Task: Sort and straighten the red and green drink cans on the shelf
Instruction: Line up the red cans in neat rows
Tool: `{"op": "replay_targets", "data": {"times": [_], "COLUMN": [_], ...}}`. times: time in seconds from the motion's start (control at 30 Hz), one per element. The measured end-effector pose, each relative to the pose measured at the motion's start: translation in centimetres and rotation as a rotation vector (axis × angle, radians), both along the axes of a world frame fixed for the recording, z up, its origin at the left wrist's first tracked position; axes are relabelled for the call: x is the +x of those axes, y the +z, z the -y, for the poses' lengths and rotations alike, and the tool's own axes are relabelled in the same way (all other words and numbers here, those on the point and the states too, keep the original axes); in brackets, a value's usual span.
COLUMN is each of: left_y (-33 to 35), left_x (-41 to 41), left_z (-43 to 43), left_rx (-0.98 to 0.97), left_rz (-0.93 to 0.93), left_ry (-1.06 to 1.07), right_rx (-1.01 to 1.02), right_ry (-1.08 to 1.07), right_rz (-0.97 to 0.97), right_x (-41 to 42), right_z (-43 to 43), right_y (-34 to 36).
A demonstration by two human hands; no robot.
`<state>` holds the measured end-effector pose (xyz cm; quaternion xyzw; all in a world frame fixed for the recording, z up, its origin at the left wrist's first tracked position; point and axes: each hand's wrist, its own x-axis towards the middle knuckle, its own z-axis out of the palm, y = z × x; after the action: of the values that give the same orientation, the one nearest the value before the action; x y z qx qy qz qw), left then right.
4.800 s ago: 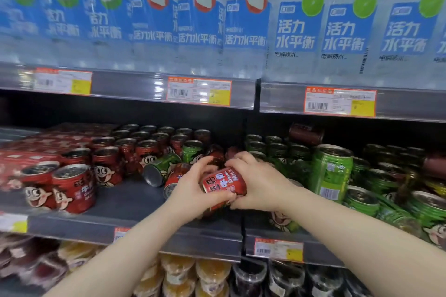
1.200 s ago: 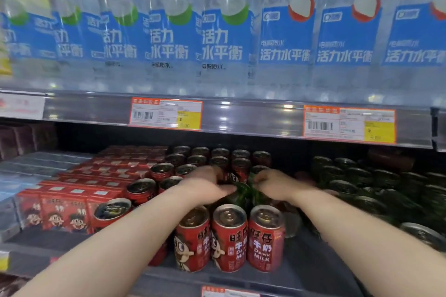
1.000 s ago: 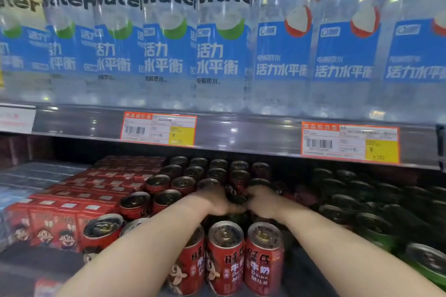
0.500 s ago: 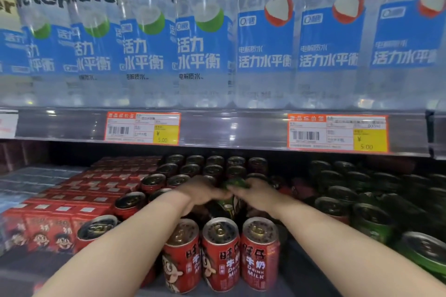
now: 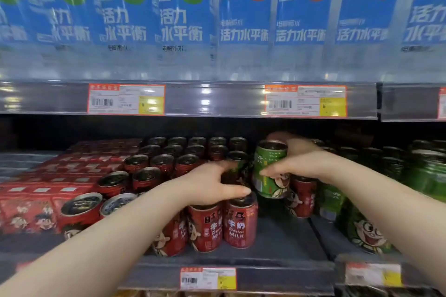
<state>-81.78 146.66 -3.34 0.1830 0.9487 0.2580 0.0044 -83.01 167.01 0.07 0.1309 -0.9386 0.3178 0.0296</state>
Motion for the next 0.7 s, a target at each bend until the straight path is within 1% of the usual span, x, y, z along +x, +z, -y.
{"op": "replay_targets", "data": {"times": [0.1, 0.17, 0.23, 0.33, 0.4, 0.47, 0.5, 0.53, 0.6, 0.67, 0.7], "left_y": [-1.3, -2.3, -3.1, -3.8, -3.8, -3.4, -3.1, -2.8, -2.3, -2.1, -2.0], "left_x": [-0.2, -0.5, -0.7, -1.0, -1.1, -0.9, -0.8, -0.8, -1.4, -2.4, -2.9], "left_z": [-0.6, -0.6, -0.3, 0.0, 0.1, -0.1, -0.2, -0.3, -0.1, 0.5, 0.8], "left_rx": [-0.129, -0.222, -0.268, -0.257, -0.244, -0.186, -0.128, -0.060, 0.049, 0.084, 0.087], "left_rz": [0.054, 0.047, 0.009, -0.039, -0.039, -0.039, -0.037, -0.036, -0.047, -0.073, -0.087], "left_ry": [-0.091, -0.093, -0.070, -0.061, -0.057, -0.073, -0.079, -0.069, -0.004, 0.104, 0.162], "right_rx": [0.263, 0.353, 0.429, 0.626, 0.755, 0.806, 0.777, 0.696, 0.477, 0.288, 0.245], "right_ry": [-0.056, -0.028, -0.014, -0.034, -0.038, -0.019, -0.010, 0.005, 0.028, 0.017, 0.002], "right_rz": [0.008, -0.002, -0.012, -0.003, -0.001, 0.001, 0.013, 0.015, -0.030, -0.060, -0.041], "right_x": [1.0, 1.7, 2.3, 2.7, 2.9, 3.0, 3.0, 2.7, 1.4, -0.4, -1.4], "right_z": [-1.8, -2.4, -3.1, -3.7, -3.8, -3.7, -3.6, -3.3, -2.0, 0.0, 1.0], "right_y": [-1.3, -2.3, -3.3, -4.3, -4.5, -3.9, -3.3, -2.7, -1.9, -1.5, -1.5]}}
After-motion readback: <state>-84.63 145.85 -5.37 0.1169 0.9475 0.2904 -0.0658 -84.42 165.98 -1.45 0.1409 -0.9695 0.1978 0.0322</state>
